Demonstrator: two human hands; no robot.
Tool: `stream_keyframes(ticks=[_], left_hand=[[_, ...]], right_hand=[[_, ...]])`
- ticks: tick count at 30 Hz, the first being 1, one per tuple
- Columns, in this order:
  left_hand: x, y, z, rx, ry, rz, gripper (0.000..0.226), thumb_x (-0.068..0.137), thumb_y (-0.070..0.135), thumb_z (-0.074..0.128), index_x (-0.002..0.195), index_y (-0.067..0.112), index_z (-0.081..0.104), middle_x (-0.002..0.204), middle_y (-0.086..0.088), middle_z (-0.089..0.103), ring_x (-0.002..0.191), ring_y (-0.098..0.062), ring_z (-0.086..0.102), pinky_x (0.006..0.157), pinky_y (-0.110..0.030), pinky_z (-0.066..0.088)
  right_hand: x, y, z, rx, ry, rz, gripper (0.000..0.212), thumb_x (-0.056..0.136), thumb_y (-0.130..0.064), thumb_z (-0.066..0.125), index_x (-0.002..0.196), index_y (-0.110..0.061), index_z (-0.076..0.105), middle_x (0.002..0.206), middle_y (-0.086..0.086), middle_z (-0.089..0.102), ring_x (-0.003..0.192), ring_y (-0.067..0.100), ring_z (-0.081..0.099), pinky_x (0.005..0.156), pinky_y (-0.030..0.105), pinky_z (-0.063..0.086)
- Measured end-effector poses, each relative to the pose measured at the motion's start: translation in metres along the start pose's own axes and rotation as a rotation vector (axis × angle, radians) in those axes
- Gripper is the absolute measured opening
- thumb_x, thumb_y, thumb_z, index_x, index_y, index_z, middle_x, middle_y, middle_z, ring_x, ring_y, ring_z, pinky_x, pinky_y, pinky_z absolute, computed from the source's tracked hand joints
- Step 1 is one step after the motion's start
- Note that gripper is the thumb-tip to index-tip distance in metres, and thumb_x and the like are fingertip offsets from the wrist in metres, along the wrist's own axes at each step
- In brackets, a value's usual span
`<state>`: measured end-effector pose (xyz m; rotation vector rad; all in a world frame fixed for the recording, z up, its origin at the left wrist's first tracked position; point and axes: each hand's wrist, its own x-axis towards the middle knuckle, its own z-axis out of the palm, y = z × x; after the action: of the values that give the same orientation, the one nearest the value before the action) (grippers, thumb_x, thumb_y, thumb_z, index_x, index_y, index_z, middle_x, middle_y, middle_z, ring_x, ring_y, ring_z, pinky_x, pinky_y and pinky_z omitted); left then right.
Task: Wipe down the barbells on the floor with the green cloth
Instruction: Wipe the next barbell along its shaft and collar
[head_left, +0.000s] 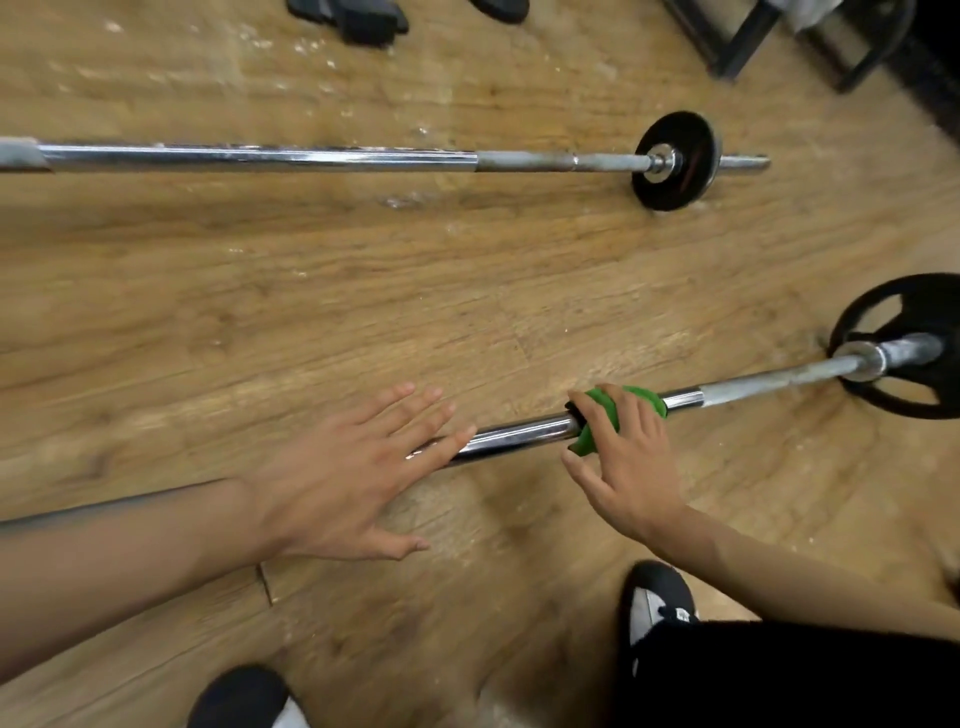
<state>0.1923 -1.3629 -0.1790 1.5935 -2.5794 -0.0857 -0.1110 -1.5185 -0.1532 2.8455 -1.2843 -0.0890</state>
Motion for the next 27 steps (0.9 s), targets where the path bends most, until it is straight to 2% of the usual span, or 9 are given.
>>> stream_keyframes(ticks=[3,6,10,15,18,21,27], left_hand=[[0.001,-0.001,0.002,0.012,-0.002,0.001,0.101,0.092,0.078,0.042,0.165,0.011,0.024,0.165,-0.02,0.036,0.156,-0.036,0.029,0.125,-0.048,0.017],[0.004,-0.001,0.003,0.007,-0.017,0.018,0.099,0.095,0.077,0.038,0.166,0.01,0.021,0.167,-0.021,0.031,0.157,-0.037,0.026,0.124,-0.05,0.017],[0.017,0.003,0.006,0.01,-0.042,-0.002,0.097,0.095,0.075,0.037,0.166,0.009,0.022,0.166,-0.023,0.031,0.155,-0.04,0.027,0.124,-0.053,0.018],[0.075,0.03,0.006,0.013,-0.03,0.06,0.097,0.097,0.071,0.037,0.164,0.003,0.022,0.166,-0.027,0.028,0.155,-0.042,0.028,0.123,-0.054,0.019],[0.111,0.045,0.006,0.001,-0.038,0.04,0.1,0.098,0.072,0.033,0.163,-0.002,0.018,0.168,-0.026,0.024,0.157,-0.04,0.024,0.124,-0.053,0.019],[0.133,0.057,0.009,0.007,-0.073,-0.033,0.11,0.095,0.08,0.032,0.163,-0.004,0.015,0.169,-0.026,0.021,0.158,-0.038,0.02,0.125,-0.054,0.022],[0.149,0.065,0.013,0.07,-0.121,-0.162,0.116,0.093,0.085,0.029,0.161,-0.008,0.017,0.165,-0.029,0.028,0.155,-0.042,0.027,0.124,-0.063,0.024]], right_hand=[[0.003,0.007,0.004,-0.012,0.004,-0.054,0.068,0.099,-0.062,0.039,0.15,-0.019,0.049,0.143,0.018,0.047,0.12,0.041,0.048,0.104,0.053,0.039],[0.01,0.025,-0.001,-0.034,-0.044,-0.195,0.067,0.1,-0.058,0.038,0.156,-0.022,0.04,0.146,0.019,0.046,0.122,0.042,0.05,0.105,0.052,0.037],[0.016,0.053,-0.004,-0.01,-0.097,-0.355,0.065,0.106,-0.058,0.027,0.163,-0.029,0.027,0.155,0.017,0.039,0.126,0.04,0.048,0.107,0.054,0.037],[0.011,0.062,0.003,0.044,-0.089,-0.405,0.067,0.106,-0.06,0.023,0.165,-0.028,0.02,0.161,0.022,0.033,0.135,0.044,0.045,0.112,0.056,0.034],[0.015,0.059,0.004,0.069,-0.074,-0.413,0.068,0.106,-0.061,0.024,0.164,-0.025,0.024,0.159,0.022,0.036,0.131,0.043,0.045,0.11,0.056,0.036],[0.016,0.062,0.005,0.089,-0.036,-0.431,0.066,0.106,-0.057,0.029,0.158,-0.018,0.038,0.153,0.022,0.044,0.125,0.042,0.048,0.107,0.054,0.036],[0.034,0.086,0.017,0.1,0.046,-0.59,0.064,0.105,-0.055,0.032,0.154,-0.016,0.048,0.144,0.021,0.053,0.112,0.04,0.055,0.105,0.053,0.038]])
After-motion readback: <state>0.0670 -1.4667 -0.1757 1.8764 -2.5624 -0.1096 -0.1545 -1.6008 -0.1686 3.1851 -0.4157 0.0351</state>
